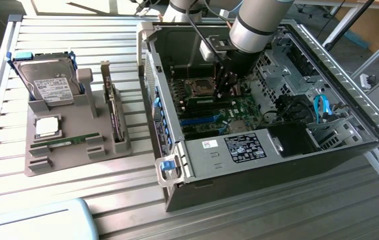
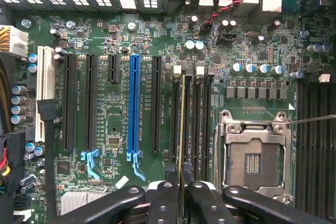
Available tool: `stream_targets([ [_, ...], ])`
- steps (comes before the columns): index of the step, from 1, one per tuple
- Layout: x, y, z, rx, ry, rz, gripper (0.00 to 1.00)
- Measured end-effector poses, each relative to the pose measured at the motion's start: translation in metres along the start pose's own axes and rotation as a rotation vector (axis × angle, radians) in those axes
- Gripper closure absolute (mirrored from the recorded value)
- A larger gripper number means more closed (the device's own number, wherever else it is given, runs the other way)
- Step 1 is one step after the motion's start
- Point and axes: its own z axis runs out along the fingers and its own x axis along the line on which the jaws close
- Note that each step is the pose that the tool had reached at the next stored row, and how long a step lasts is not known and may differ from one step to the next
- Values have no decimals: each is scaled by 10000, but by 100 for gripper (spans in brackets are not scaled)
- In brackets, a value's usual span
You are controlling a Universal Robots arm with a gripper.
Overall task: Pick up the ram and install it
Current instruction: 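Insert the ram into the slot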
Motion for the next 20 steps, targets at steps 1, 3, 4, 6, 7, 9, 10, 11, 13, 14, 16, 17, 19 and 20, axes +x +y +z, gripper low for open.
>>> stream_targets([
  [1,0,-1,1,1,13,0,86],
  [3,0,0,1,-1,71,3,86],
  [4,0,0,0,-2,81,0,86],
  [6,0,0,0,-4,100,-107,86],
  [7,0,0,1,-7,107,-245,86],
  [9,0,0,1,-14,123,-518,86],
  [10,0,0,2,-15,126,-568,86],
  [11,0,0,2,-15,126,-568,86],
  [13,0,5,5,-14,123,-515,86],
  [14,0,11,8,-10,114,-368,86],
  [16,0,12,9,-9,110,-280,86],
  [17,0,12,10,-8,109,-280,86],
  [19,0,12,11,-8,109,-279,86],
  [20,0,12,14,-8,107,-279,86],
])
